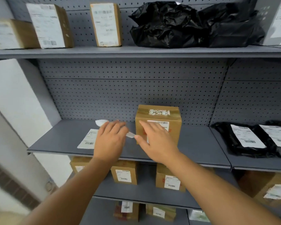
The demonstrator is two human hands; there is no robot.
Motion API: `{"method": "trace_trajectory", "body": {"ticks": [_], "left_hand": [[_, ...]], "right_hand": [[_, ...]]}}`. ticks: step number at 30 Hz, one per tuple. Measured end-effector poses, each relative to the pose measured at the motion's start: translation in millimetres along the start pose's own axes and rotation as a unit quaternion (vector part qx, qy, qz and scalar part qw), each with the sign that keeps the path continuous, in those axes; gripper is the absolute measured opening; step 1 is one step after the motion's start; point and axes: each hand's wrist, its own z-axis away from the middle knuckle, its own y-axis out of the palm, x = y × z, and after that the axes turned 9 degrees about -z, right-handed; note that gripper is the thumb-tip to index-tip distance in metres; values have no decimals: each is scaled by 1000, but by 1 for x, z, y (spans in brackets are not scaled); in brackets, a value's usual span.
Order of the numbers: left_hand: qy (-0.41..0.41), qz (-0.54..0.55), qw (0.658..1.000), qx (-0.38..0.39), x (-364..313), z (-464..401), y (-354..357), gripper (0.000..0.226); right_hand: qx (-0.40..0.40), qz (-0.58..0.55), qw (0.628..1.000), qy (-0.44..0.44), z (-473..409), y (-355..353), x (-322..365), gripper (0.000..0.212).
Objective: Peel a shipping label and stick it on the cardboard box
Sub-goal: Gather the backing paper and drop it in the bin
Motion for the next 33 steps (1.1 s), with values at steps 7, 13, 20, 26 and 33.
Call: {"method": "trace_trajectory", "body": {"ticks": [7, 13, 20, 26, 33], "left_hand": [[-26, 1, 999, 27, 12, 44, -32, 18], [-127, 44, 987, 91, 43, 77, -60, 27], [-491, 341, 793, 116, 90, 137, -86, 43], [-601, 435, 665, 87, 117, 186, -97, 29], [-653, 362, 651, 140, 181, 273, -88, 35]], "right_hand": [[32, -103, 994, -8, -2, 37, 40, 31], [79, -244, 966, 20, -8, 74, 79, 24], [109, -282, 953, 14, -18, 140, 140, 9], [188, -277, 942, 5, -10, 191, 183, 8], [306, -241, 921, -8, 0, 272, 229, 24]]}}
